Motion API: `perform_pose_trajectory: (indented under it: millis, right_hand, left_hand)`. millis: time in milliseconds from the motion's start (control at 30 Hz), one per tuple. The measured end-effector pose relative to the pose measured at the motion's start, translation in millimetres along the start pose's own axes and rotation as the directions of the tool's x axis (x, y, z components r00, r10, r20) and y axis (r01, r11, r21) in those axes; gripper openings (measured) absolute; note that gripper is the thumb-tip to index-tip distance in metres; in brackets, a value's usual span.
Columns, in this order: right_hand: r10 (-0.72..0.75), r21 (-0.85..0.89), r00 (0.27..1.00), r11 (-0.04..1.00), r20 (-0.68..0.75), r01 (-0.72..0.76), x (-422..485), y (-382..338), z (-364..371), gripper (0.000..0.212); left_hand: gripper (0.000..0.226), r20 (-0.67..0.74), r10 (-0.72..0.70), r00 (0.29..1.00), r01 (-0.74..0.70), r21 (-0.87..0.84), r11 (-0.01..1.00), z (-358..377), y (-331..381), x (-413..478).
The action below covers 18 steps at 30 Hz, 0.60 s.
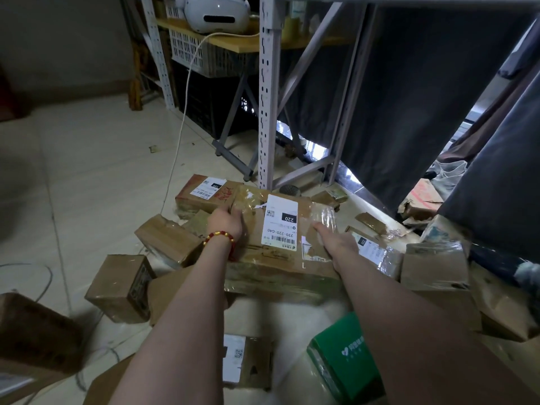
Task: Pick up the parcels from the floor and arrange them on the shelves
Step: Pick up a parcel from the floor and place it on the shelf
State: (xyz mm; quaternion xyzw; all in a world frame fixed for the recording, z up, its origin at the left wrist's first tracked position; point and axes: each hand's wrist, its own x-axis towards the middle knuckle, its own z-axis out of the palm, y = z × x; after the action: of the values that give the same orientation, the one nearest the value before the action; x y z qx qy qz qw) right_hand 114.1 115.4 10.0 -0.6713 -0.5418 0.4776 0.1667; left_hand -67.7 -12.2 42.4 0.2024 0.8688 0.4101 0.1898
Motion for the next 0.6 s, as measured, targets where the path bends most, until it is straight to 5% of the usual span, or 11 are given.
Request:
perform_pose_trajectory:
  millis: [267, 433, 533, 600]
  right_hand:
    - [-0.134, 0.100, 0.989, 0.987, 0.057, 0.128, -10.1, -28.5, 15.0, 0.106]
    - [-0.340, 0.257, 0.914, 0.924, 0.222, 0.282, -49.8, -84.4, 18.7, 0.053]
    - [-0.402, 0.262, 0.876, 0.905, 0.266, 0.336, -68.6, -108.5, 29.1, 0.067]
    - [-0.419, 0.280, 0.853, 0.898, 0.312, 0.339, -84.9, -127.5, 31.4, 0.056]
  left_hand:
    - [0.035, -0.100, 0.147, 0.984, -0.141, 0.066, 0.988, -60.0, 15.2, 13.4]
    - [0.031, -0.238, 0.146, 0.960, -0.144, 0.025, 0.989, -122.0, 7.4, 16.7]
    - [0.032, -0.277, 0.151, 0.949, -0.142, 0.054, 0.988, -161.0, 14.5, 15.7]
    - [0.034, -0.291, 0.165, 0.942, -0.146, 0.086, 0.986, -189.0, 30.4, 16.2]
